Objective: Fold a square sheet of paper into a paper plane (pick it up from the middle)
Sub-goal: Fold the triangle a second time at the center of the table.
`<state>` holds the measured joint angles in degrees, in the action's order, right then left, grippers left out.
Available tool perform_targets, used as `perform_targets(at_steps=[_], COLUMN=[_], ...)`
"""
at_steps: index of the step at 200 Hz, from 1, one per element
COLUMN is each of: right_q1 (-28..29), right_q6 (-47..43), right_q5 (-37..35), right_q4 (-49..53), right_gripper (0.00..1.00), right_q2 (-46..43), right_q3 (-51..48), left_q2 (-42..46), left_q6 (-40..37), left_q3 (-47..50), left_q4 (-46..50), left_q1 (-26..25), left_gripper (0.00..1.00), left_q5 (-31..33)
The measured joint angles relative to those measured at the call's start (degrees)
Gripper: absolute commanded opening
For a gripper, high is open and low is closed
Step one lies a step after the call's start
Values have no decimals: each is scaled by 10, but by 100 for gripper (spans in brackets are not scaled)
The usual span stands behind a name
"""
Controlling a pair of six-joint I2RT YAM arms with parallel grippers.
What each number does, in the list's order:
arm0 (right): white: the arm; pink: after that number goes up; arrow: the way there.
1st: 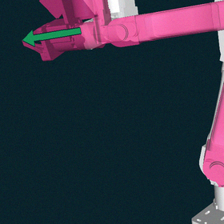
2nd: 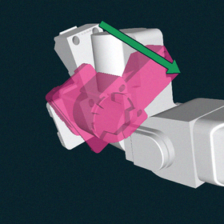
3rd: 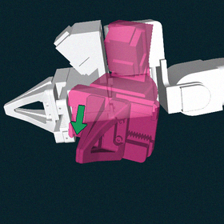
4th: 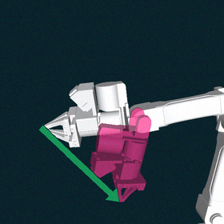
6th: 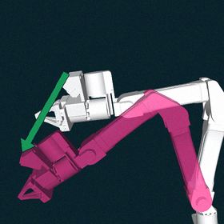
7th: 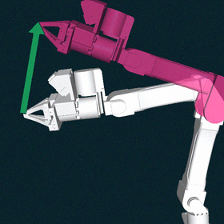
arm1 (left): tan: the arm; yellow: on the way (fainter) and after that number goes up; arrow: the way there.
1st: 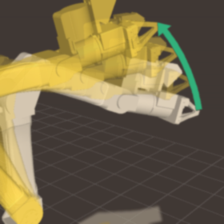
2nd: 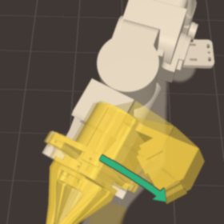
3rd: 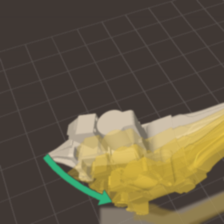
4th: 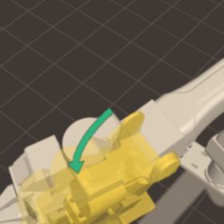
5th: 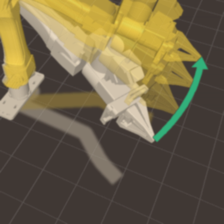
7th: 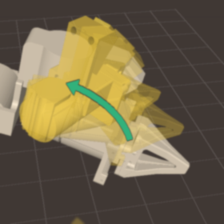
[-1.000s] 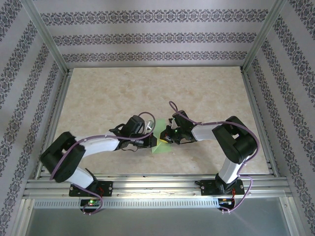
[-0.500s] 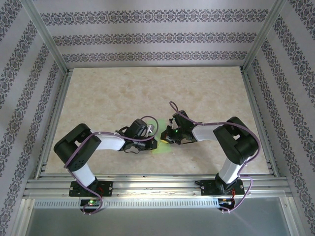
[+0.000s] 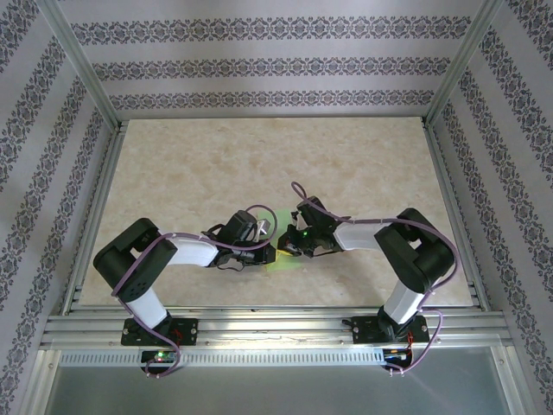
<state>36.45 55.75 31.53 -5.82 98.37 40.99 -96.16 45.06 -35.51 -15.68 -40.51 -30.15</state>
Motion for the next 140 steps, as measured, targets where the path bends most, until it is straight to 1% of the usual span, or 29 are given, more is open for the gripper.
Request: perform_targets(at_steps=[44,102,140], right_q1=[-21,-90,-101], right_q6=[-5,-17,-21], right_q5=[3,5,-12], right_q4=[3,5,14], right_gripper=[0,0,0], right_q2=[4,5,0], right_q3=[1,3,6], left_q2=[0,0,1], left_q6=[-6,-16,-17], left_q3=[0,-1,-1], left_q4=[1,4,4], left_q1=[0,0,0], left_gripper=[0,0,0], left_q5=[0,0,0])
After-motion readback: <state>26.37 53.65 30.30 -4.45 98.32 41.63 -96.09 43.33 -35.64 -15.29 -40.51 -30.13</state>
